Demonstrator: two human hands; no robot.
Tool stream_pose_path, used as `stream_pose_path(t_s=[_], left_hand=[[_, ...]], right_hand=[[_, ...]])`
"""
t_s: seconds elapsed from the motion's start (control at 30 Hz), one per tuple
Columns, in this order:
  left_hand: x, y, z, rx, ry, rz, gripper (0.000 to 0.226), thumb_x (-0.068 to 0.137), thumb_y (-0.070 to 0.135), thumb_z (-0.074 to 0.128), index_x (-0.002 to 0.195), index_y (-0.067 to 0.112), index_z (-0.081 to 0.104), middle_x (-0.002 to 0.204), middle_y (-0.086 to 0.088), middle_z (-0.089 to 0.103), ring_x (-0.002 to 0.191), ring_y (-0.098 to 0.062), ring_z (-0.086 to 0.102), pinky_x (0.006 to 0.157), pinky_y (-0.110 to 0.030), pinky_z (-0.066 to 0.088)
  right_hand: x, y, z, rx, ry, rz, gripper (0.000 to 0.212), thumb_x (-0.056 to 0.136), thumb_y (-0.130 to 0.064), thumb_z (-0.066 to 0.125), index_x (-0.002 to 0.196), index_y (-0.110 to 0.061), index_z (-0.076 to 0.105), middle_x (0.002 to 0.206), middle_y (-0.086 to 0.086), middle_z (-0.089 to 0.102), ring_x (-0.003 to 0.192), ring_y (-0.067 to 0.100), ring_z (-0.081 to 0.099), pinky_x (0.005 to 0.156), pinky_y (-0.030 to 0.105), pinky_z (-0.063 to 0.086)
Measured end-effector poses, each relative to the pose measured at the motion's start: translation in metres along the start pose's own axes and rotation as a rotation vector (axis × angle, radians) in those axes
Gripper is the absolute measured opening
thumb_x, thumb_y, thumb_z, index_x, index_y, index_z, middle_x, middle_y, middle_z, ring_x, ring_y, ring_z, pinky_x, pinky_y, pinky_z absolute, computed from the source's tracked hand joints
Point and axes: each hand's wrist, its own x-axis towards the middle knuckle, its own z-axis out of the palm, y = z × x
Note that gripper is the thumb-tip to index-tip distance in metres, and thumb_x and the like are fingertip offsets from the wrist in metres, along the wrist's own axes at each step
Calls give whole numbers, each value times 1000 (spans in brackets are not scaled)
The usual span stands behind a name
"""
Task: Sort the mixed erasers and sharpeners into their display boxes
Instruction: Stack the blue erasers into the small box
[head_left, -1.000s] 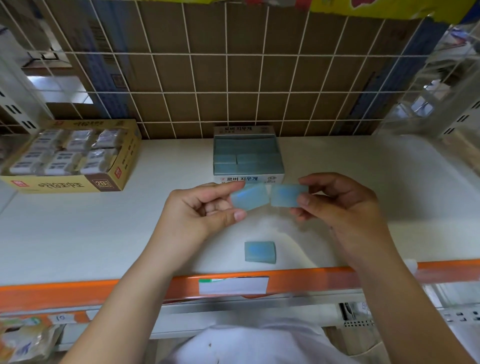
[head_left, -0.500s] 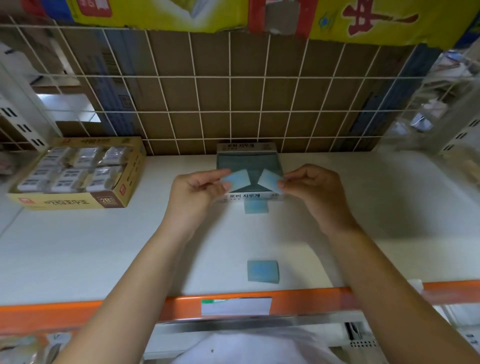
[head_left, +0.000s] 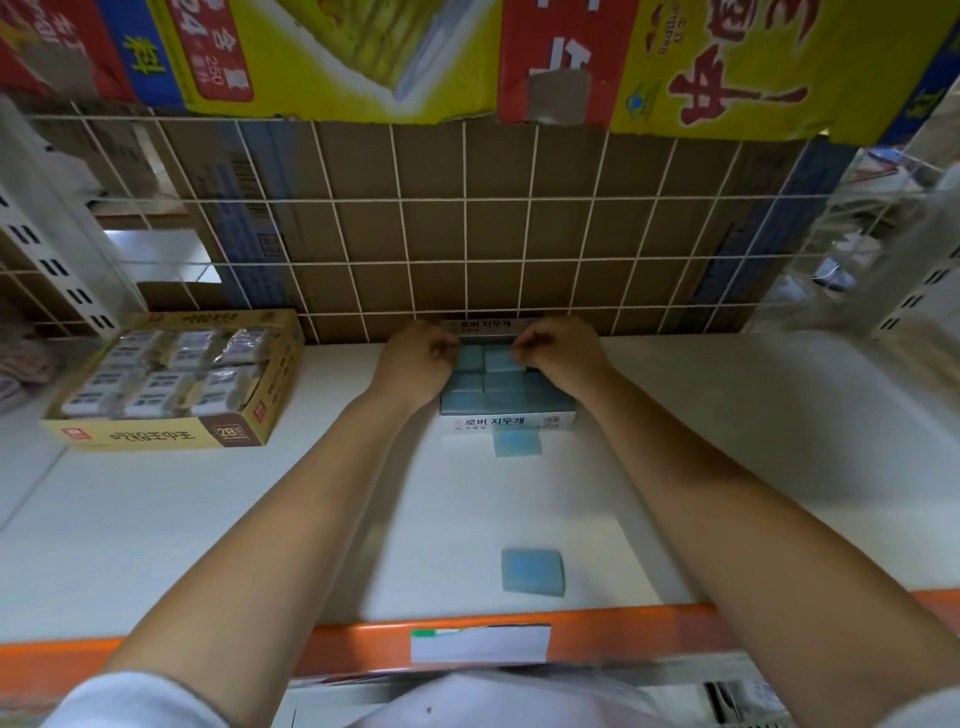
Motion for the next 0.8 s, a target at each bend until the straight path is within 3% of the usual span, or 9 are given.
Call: stream_pose_path(t_s=[0.13,0.3,0.5,0.67,0.8], left_hand=[[0,-4,-3,132,-45,55,24,92,14,49,105,7,68,110,-19,56,106,-31,48,80,-26,32],[-1,-8,-2,135,-68,66,24,93,15,50,110,8,65,112,-19,54,108,-31,47,87,-29,34],[0,-1,-11,100,-111,113,22,91,7,52,106,7,68,104,-11,55,106,-27,48,91,-26,35],[4,-5,-9,111,-113,100,25,90,2,51,105,9,69,114,-17,53,110,-30,47,95,-29,36],[3,-17,-12,162,-163,153,39,89,-5,42,118,11,63,126,-16,50,119,-32,43,103,-31,31]], right_hand=[[1,9,6,-177,-20,-51,22,90,-25,56,106,-13,66,110,7,62,104,21,53,90,32,39],[-5,16,21,-464,121,-96,30,95,-31,44,113,-16,63,130,9,48,113,31,41,87,33,36],[-7,8,21,-465,63,-32,32,95,-35,42,118,-21,58,133,8,43,120,31,33,91,37,31],[-9,3,13,-478,-19,-21,34,95,-38,40,122,-24,56,137,8,39,124,31,32,95,38,31],[-15,0,-1,-523,-74,-79,35,98,-35,37,122,-21,58,133,9,43,121,31,37,93,38,34]])
